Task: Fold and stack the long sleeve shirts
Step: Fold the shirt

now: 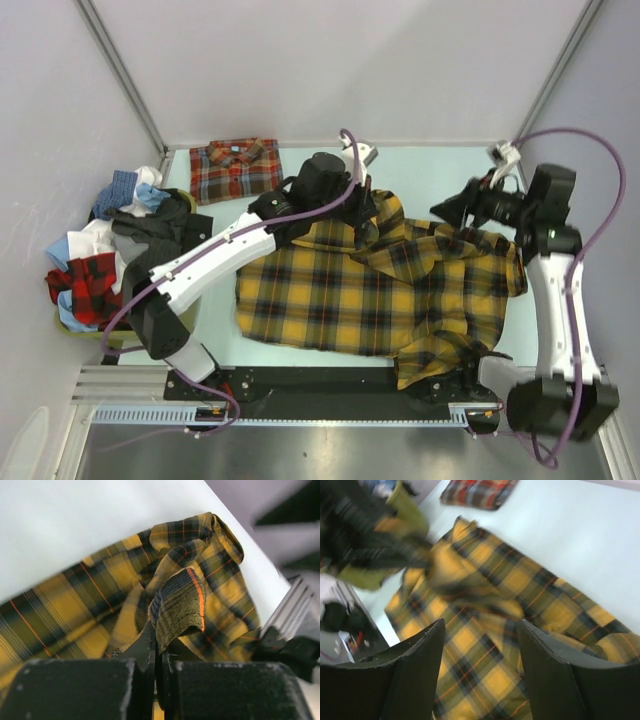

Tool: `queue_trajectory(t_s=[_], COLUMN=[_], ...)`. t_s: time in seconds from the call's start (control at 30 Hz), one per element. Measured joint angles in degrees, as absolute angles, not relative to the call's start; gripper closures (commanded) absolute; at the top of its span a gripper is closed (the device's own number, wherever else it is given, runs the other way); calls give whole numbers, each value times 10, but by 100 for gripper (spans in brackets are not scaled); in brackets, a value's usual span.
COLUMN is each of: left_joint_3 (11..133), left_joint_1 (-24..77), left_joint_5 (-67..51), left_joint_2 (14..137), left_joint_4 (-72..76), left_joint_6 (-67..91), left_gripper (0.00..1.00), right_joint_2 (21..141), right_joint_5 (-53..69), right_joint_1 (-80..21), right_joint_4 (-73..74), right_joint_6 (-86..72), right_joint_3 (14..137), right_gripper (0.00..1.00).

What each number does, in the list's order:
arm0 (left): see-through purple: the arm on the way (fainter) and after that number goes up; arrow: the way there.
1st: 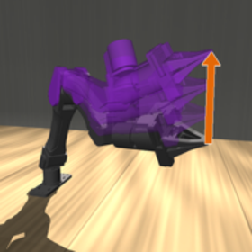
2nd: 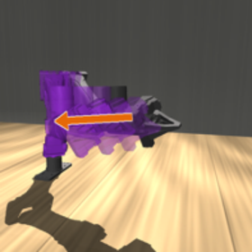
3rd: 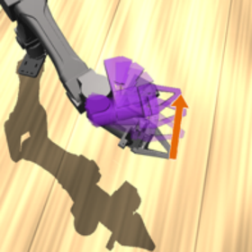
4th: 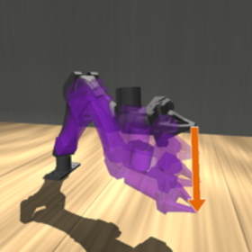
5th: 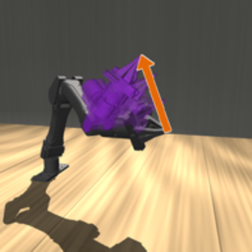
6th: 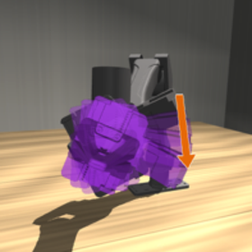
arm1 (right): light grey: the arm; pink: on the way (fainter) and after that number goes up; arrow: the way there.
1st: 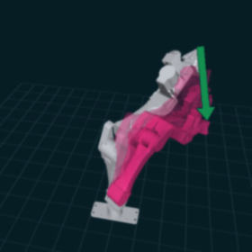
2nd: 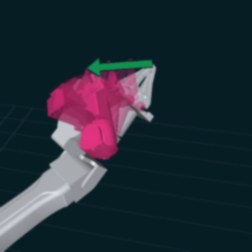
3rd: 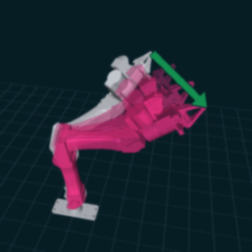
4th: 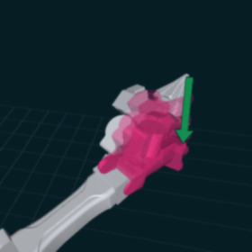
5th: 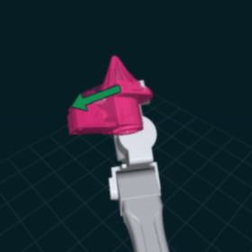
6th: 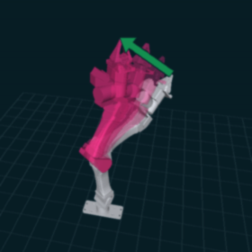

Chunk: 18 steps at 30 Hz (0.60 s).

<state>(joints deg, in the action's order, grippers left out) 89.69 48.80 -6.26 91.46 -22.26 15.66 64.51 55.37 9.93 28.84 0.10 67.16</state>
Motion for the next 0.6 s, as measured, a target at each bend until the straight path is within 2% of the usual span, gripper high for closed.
queue_trajectory(t_s=[0.03, 0.17, 0.27, 0.3, 0.37, 0.6], left_joint_3=[896, 894, 882, 872, 829, 705], left_joint_1=[485, 472, 456, 449, 430, 402], left_joint_5=[-57, -47, -62, -70, -97, -166], left_joint_2=[915, 916, 919, 919, 919, 928], left_joint_4=[-230, -247, -240, -236, -208, -153], left_joint_6=[191, 308, 394, 424, 501, 685], left_gripper=[100, 96, 92, 87, 84, 80], right_joint_2=[610, 510, 472, 467, 469, 504], right_joint_5=[553, 538, 500, 488, 448, 288], right_joint_1=[86, 30, -57, -81, -142, -332], right_joint_4=[281, 237, 163, 144, 104, -4], right_joint_6=[16, 43, 38, 34, 25, 48], right_joint_3=[648, 559, 491, 474, 445, 412], right_gripper=[28, 21, 20, 21, 21, 24])
